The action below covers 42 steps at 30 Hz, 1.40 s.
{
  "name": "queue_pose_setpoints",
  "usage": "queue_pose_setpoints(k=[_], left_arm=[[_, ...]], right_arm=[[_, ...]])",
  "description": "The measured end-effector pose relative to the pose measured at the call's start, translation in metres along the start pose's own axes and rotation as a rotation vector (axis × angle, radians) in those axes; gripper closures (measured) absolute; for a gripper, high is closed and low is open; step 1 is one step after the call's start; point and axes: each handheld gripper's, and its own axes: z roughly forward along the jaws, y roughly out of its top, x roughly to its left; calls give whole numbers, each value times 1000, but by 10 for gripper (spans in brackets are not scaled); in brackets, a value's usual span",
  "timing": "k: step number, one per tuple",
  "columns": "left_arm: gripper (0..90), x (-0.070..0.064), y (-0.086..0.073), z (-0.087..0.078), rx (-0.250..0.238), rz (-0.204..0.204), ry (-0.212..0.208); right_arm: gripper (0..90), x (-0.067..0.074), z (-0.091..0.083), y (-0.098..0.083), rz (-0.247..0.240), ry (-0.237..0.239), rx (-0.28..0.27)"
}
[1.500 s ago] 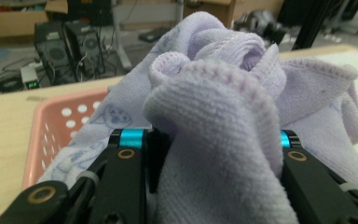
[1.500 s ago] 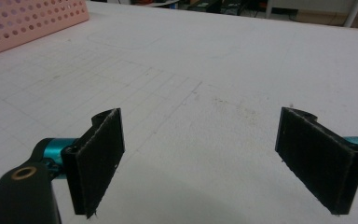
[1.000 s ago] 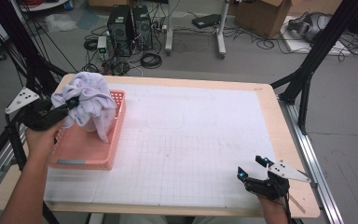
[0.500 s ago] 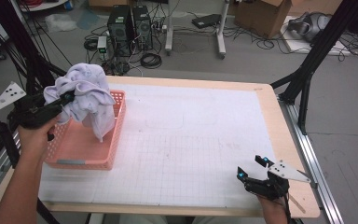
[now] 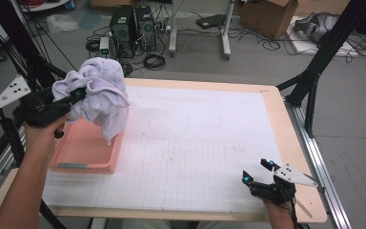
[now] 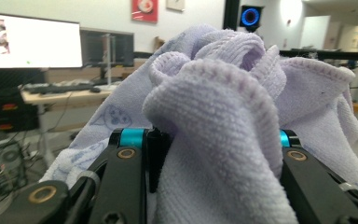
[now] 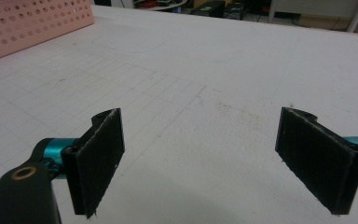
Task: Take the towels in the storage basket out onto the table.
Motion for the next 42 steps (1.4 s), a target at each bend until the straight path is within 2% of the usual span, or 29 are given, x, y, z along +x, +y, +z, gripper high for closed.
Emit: queue_pose_setpoints(k=[6, 14, 24, 31, 35, 42], left_arm=[[630, -17, 5, 15, -12, 4, -77], [630, -45, -5, 49, 35, 10, -170], [628, -80, -39, 95, 108, -3, -265], [627, -101, -66, 125, 161, -10, -295], [626, -112, -85, 142, 211, -15, -318], [625, -130, -114, 165, 269, -23, -343]], right_arm=[[139, 1, 0, 0, -3, 3, 0], [139, 1, 0, 0, -3, 8, 3], [139, -1, 1, 0, -4, 10, 1], [139, 0, 1, 0, -2, 14, 4], [139, -1, 2, 0, -6, 15, 6], [139, -1, 2, 0, 0, 15, 11]])
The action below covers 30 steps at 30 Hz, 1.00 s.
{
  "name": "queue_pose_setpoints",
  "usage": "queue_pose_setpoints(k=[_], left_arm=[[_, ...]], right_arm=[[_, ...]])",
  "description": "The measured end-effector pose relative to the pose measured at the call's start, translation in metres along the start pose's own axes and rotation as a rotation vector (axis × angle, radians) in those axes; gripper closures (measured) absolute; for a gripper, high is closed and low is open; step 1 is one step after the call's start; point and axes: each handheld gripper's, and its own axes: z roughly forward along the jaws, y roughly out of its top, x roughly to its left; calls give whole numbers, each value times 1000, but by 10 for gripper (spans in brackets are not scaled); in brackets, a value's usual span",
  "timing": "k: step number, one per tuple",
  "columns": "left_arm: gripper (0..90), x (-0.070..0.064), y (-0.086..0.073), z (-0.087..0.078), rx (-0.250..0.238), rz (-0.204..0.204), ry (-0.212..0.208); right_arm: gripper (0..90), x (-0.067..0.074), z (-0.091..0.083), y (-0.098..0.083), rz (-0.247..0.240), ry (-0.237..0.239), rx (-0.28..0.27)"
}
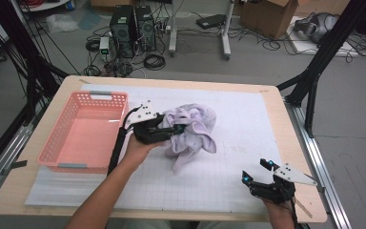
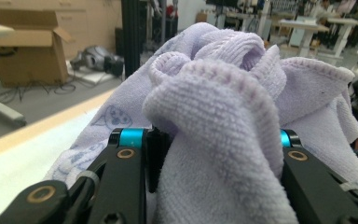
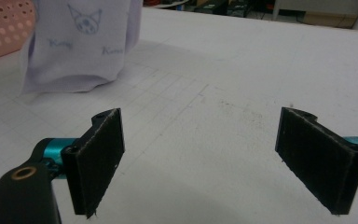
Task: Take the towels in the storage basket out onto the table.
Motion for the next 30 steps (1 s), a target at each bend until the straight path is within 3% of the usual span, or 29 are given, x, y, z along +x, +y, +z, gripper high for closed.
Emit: queue_pose_setpoints(k=[6, 8, 15, 19, 22, 24, 26, 30], left_arm=[[615, -1, -25, 30, 109, 13, 20], [612, 1, -35, 37, 140, -2, 26], [553, 7, -53, 47, 169, -73, 61], [332, 6, -48, 41, 176, -95, 119], [237, 5, -42, 29, 158, -110, 137], [193, 5, -40, 20, 152, -118, 148], [192, 4, -40, 10, 162, -103, 169], [192, 3, -41, -10, 131, -100, 197]], right_arm=[[139, 0, 1, 0, -4, -1, 3], [139, 0, 1, 0, -5, -3, 1], [139, -2, 3, -1, 5, -1, 12], [139, -2, 4, -1, 4, 0, 13], [140, -3, 6, -1, 5, -1, 18], [139, -3, 7, -1, 8, -1, 25], [139, -3, 8, 0, 0, 2, 22], [139, -2, 9, 0, 3, 5, 23]])
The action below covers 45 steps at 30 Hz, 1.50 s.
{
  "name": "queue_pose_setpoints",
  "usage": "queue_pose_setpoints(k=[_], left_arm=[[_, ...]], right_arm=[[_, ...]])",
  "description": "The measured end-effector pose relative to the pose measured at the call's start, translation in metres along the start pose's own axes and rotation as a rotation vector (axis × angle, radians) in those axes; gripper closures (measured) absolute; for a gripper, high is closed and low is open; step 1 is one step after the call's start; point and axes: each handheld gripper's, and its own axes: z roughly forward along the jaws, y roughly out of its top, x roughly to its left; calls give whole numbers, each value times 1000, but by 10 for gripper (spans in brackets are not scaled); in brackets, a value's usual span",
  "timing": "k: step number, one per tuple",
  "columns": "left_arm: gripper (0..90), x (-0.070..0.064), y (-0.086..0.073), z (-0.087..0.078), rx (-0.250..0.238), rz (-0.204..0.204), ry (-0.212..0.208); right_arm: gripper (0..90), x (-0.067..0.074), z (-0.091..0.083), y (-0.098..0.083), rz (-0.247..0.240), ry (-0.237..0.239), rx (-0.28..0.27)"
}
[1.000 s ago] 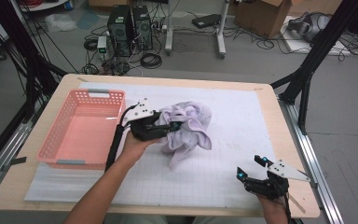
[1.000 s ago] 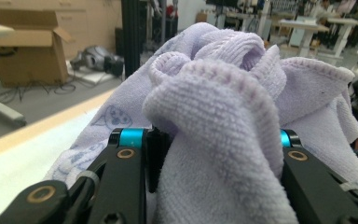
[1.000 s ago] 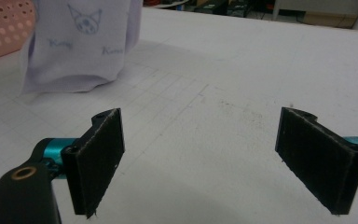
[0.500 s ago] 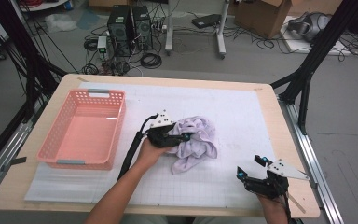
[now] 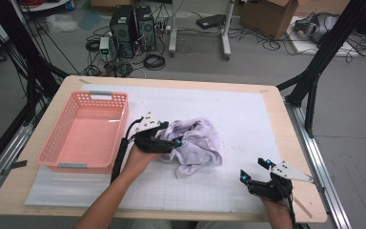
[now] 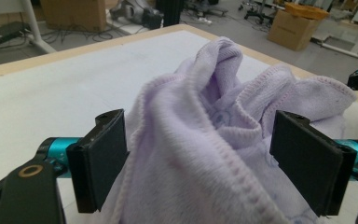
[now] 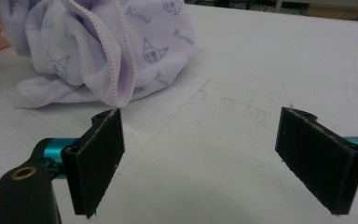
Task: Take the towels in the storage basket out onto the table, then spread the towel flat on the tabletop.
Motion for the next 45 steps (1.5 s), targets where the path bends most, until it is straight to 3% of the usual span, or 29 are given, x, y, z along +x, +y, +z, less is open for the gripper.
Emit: queue_pose_setpoints(k=[5, 12, 17, 32, 45], left_arm=[[192, 4, -3, -22, -17, -3, 38], [191, 1, -7, -46, -29, 26, 72], [189, 0, -12, -58, -45, 19, 60], [189, -5, -18, -52, -29, 20, 47], [264, -5, -27, -30, 59, 13, -42]], right_arm=[[139, -1, 1, 1, 6, -1, -5], [140, -1, 1, 1, 11, -5, -7], [139, 0, -1, 0, 16, -7, -5], [139, -1, -1, 0, 16, -11, -5], [139, 1, 2, 1, 9, 5, 9]])
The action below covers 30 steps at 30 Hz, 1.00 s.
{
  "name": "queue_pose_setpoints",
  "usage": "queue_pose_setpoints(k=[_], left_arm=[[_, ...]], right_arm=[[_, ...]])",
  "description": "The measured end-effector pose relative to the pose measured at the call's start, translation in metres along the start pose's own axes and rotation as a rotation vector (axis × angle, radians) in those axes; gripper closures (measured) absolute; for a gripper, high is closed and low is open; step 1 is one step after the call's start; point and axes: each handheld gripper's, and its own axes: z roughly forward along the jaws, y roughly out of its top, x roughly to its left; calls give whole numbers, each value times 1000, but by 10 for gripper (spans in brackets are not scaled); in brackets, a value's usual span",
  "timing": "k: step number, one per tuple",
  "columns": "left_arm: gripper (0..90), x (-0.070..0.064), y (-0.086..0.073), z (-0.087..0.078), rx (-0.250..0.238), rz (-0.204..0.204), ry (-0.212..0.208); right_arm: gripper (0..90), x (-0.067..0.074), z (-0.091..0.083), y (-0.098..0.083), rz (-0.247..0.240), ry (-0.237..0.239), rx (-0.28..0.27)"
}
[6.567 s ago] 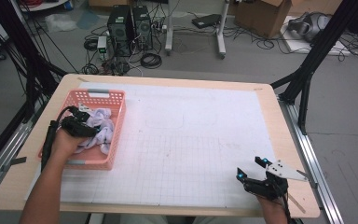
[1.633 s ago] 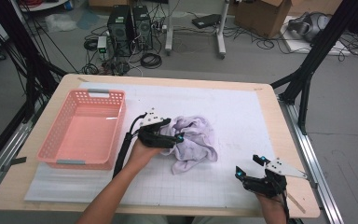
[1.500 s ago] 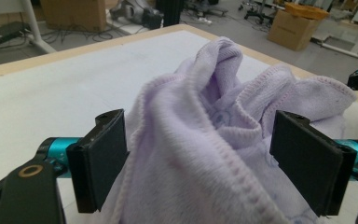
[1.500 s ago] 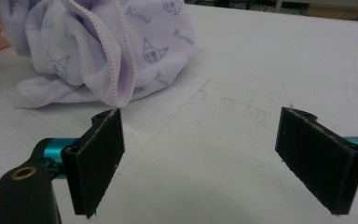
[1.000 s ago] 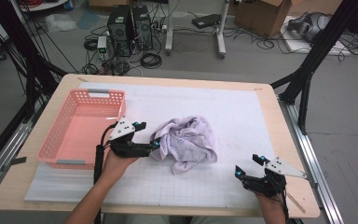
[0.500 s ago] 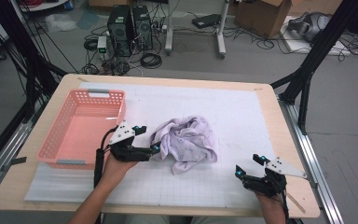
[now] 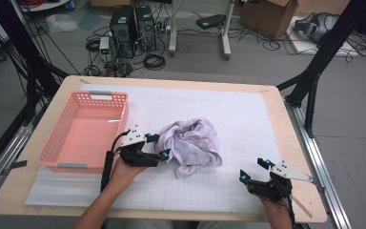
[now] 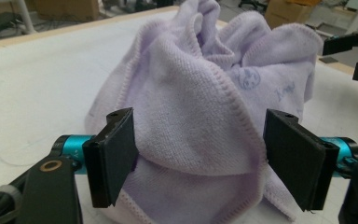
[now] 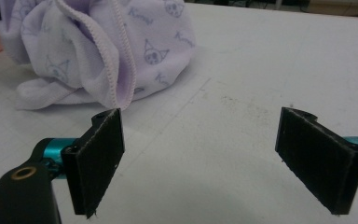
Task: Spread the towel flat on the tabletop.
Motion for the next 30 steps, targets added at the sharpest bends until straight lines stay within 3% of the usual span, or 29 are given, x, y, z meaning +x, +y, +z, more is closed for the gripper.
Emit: queue_pose_setpoints(k=[3, 6, 11, 14, 16, 19, 22, 23, 30], left_arm=[[279, -1, -2, 9, 26, -9, -21], [334, -3, -4, 16, 51, 16, -22], [569, -2, -6, 22, 91, 42, -16], [706, -1, -5, 18, 90, 46, -8], [736, -1, -4, 16, 81, 45, -8], [749, 0, -3, 13, 60, 34, -9], [753, 1, -1, 9, 39, 17, -11], [754, 3, 0, 7, 32, 11, -12], [774, 9, 6, -2, -32, -30, -6]], right_arm=[[139, 3, 3, 1, -7, 16, 10], [140, 8, 9, 2, -21, 38, 23], [169, 17, 26, 8, -42, 91, 58], [249, 23, 37, 15, -55, 143, 67], [335, 28, 46, 20, -58, 188, 71], [427, 36, 61, 28, -84, 210, 91], [719, 42, 73, 30, -135, 215, 139], [762, 43, 74, 29, -143, 206, 151], [829, 26, 44, 26, -125, 182, 173]])
